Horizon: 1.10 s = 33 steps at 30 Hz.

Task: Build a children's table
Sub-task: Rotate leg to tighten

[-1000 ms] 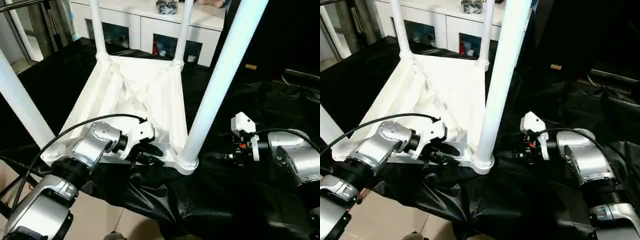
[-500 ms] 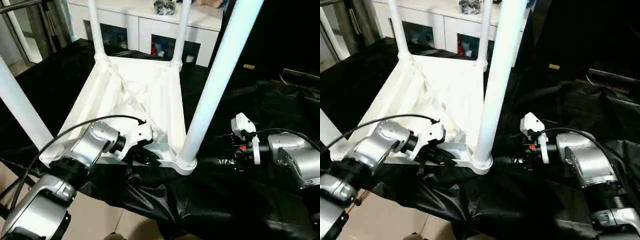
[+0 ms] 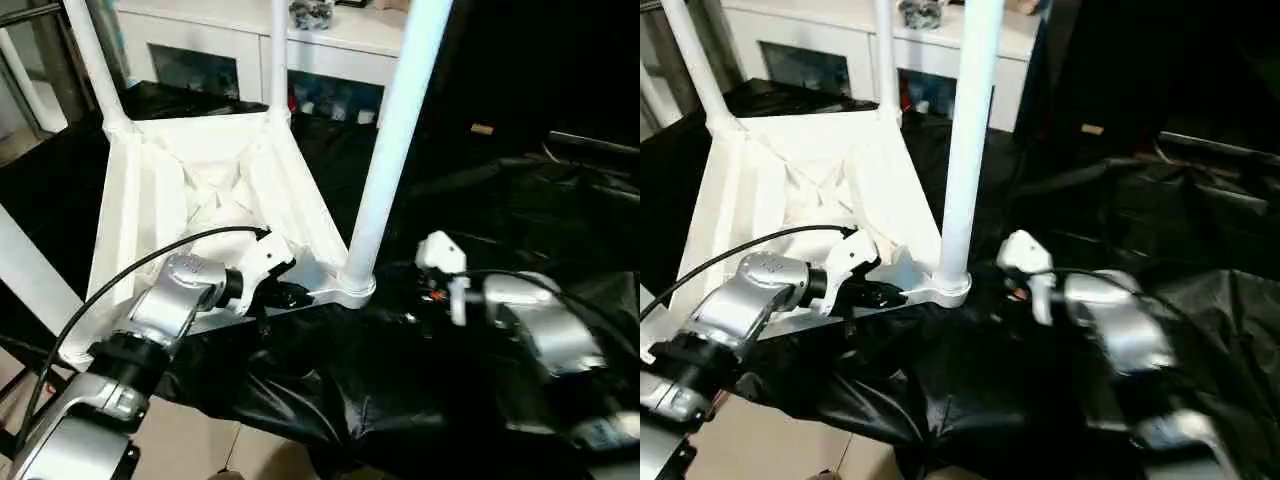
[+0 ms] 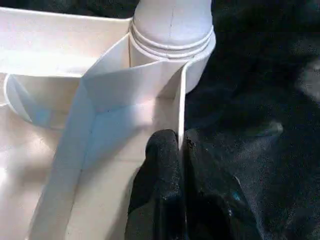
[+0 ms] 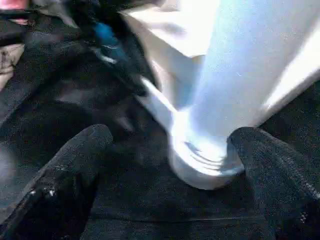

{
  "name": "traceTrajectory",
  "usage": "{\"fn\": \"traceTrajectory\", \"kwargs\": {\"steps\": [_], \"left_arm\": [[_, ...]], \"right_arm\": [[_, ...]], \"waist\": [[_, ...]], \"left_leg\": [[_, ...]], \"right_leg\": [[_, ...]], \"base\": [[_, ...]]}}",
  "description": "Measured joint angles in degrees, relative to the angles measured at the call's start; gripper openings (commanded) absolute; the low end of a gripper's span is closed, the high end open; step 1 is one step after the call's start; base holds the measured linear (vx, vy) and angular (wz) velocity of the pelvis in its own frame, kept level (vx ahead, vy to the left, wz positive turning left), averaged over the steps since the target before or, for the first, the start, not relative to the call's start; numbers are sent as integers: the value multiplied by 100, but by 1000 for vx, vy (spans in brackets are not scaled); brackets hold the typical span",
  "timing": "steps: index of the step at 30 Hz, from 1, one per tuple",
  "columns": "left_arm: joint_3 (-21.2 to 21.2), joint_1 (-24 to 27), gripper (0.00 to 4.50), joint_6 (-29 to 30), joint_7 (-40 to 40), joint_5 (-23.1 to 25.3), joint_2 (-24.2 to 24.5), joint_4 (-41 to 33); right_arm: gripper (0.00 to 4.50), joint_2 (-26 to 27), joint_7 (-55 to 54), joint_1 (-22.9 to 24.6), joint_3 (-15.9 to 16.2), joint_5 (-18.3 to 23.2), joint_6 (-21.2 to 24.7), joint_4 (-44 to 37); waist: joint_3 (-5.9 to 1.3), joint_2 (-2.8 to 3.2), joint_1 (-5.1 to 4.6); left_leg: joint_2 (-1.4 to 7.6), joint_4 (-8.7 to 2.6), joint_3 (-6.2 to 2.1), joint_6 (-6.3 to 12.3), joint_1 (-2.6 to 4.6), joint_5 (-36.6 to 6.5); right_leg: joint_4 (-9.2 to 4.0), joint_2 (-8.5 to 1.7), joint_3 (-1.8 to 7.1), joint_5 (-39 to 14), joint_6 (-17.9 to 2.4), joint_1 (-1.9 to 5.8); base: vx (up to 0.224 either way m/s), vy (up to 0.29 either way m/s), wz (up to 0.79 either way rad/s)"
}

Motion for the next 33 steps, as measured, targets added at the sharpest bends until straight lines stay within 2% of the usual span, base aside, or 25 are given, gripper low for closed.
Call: {"fn": "traceTrajectory", "kwargs": {"steps": [5, 8, 10, 12, 14, 17, 22, 26, 28, 33], "left_arm": [[6, 90, 4, -92, -9, -29, 7, -125], [5, 136, 0, -147, -57, -31, 6, -186], [5, 167, 0, -151, -112, -29, 7, -243], [1, 193, 0, -151, -120, -27, 16, -285], [-2, 205, 0, -151, -123, -26, 24, -302], [1, 230, 0, -150, -128, -26, 42, -335], [26, 248, 0, -110, -129, -27, 36, -365], [44, 247, 0, -44, -122, -23, 38, -366], [57, 235, 0, -33, -67, -5, -9, -327], [62, 106, 0, 4, 337, 95, -269, -103]], "right_arm": [[437, 216, -474, -309, -13, -108, -291, 469], [403, 338, -614, -448, -46, -120, -367, 705], [403, 444, -545, -453, -55, -91, -382, 818], [362, 499, -437, -453, -47, -79, -416, 874], [357, 515, -413, -454, -44, -71, -469, 938], [319, 545, -382, -454, -34, -36, -535, 1055], [292, 623, -375, -464, -35, -33, -620, 1220], [246, 712, -439, -478, -43, -29, -689, 1279], [236, 750, -509, -480, -51, -32, -728, 1282], [207, 962, -1200, -448, -198, -87, -705, 1355]], "waist": [[0, -2, 45], [-2, -5, 65], [-2, -8, 79], [-2, -9, 101], [-3, -10, 114], [-2, -12, 112], [-2, -12, 107], [-3, -11, 99], [-3, -11, 100], [-9, -12, 105]], "left_leg": [[-4, -23, 3, 0, 1, 0], [-4, -31, 3, 0, 1, 0], [-4, -37, 4, 0, 0, 0], [-4, -38, 5, 1, 1, 0], [-4, -37, 6, 1, 4, 0], [-5, -38, 7, 0, 3, 0], [-5, -39, 8, 0, 2, 0], [-5, -39, 9, 0, 3, 0], [-5, -39, 9, 0, 7, 0], [-5, -32, 9, -1, 22, 3]], "right_leg": [[-29, -1, -2, 1, -1, 1], [-38, -1, -4, 1, -2, 0], [-43, -1, -5, 1, -2, 0], [-44, -1, -5, 1, -2, 1], [-45, -2, -4, 1, -2, 1], [-44, -2, -4, 2, -2, 1], [-44, -2, -4, 2, -3, 2], [-44, -2, -2, 2, -3, 4], [-44, -2, -2, 3, -4, 8], [-43, -2, 2, 13, -9, 25]], "base": [[0, 0, 0], [0, 0, 0], [0, 0, 0], [0, 0, 0], [0, 0, 0], [0, 0, 0], [0, 0, 0], [0, 0, 0], [0, 0, 0], [0, 0, 0]]}}
